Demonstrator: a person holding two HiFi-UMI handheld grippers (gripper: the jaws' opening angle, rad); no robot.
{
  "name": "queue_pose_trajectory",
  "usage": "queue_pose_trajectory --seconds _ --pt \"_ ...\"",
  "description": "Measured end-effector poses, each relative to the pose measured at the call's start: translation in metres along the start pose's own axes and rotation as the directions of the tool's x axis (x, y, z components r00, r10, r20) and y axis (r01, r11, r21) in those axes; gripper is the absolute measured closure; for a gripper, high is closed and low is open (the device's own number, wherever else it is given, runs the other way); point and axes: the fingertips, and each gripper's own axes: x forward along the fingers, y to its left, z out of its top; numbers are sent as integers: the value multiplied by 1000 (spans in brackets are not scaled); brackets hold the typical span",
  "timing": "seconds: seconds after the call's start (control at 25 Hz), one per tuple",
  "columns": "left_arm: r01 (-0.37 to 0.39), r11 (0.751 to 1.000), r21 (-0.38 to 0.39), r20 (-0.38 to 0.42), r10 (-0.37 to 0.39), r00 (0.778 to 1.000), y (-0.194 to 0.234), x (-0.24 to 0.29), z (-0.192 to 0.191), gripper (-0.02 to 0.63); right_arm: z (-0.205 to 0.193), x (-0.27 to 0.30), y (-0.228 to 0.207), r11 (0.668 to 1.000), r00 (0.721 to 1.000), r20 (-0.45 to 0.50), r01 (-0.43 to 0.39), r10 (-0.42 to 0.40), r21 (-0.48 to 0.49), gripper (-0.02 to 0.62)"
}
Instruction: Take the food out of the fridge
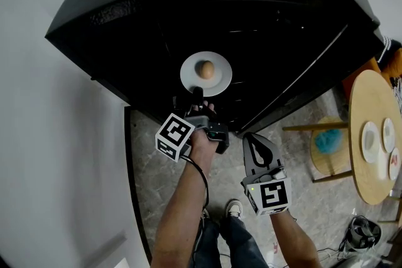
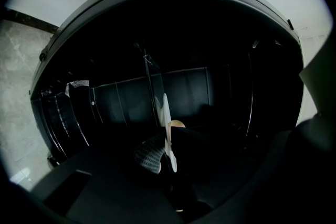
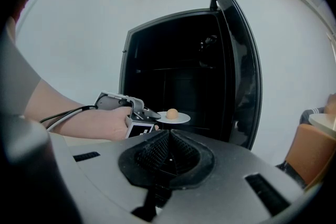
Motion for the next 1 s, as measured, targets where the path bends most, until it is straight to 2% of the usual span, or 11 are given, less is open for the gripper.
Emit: queue_pose_trajectory --seconds 0.48,1.0 --pt "-5 999 -32 3 6 1000 -1 -1 -2 583 -5 -1 -1 1000 1000 -5 2 -2 4 574" --pt "12 993 -114 34 -8 999 3 -6 -1 583 -6 0 -1 1000 1000 -4 4 -4 5 574"
